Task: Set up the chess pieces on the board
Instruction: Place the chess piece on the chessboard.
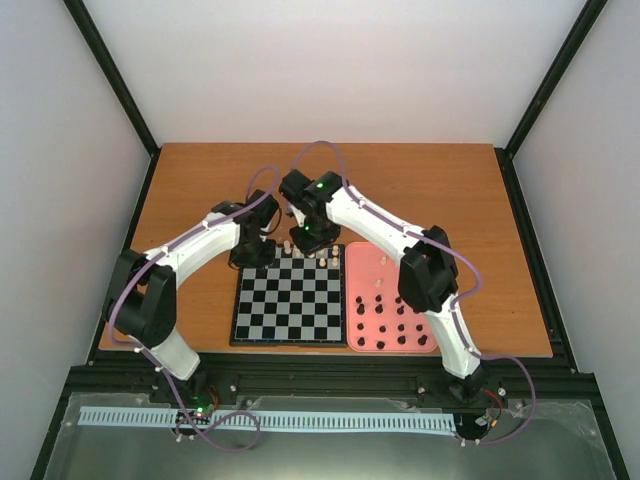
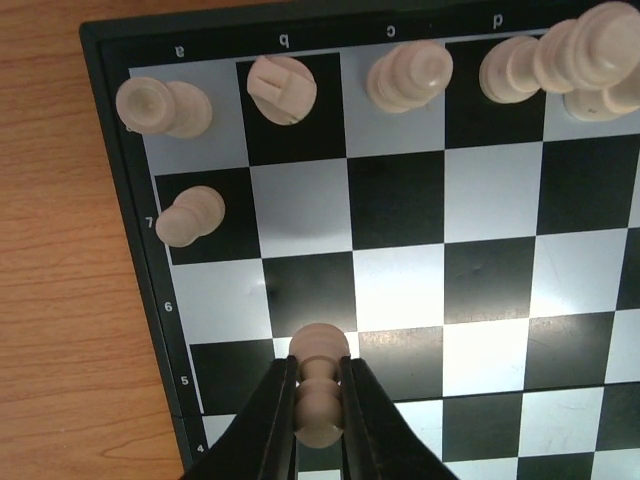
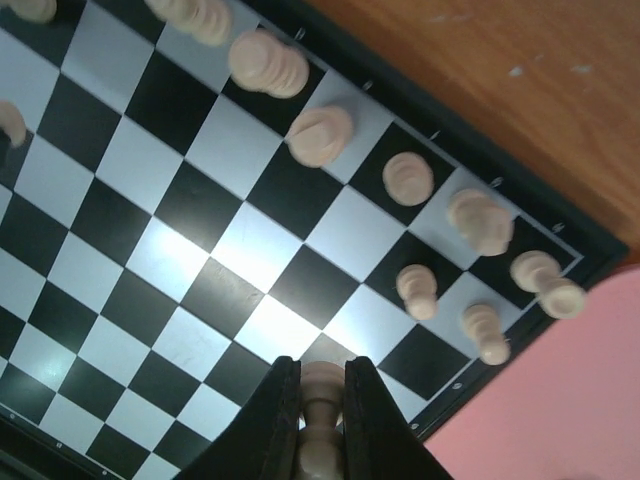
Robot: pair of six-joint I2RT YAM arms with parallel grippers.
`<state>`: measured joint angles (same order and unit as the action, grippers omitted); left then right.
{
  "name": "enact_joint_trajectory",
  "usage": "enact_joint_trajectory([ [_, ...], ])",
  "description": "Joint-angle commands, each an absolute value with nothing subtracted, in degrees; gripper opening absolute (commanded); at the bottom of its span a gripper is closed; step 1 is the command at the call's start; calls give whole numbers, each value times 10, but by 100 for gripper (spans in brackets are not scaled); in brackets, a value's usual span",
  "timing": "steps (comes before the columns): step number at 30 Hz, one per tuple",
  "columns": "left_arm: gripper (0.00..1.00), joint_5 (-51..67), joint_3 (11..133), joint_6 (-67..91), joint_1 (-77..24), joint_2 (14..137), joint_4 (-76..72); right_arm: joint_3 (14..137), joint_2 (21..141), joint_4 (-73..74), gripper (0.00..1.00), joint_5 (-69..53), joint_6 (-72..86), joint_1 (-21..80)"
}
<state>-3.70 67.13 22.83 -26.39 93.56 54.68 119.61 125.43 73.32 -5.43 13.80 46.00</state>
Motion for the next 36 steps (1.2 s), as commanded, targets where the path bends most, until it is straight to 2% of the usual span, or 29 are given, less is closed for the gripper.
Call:
enact_joint_trajectory([
  [1,2,-40,674,230,-254,920,528,1214,1276,753,3,-63,134,471],
  [36,1,-58,655,256,-229,922,521,1197,1345,686,3,-16,142,468],
])
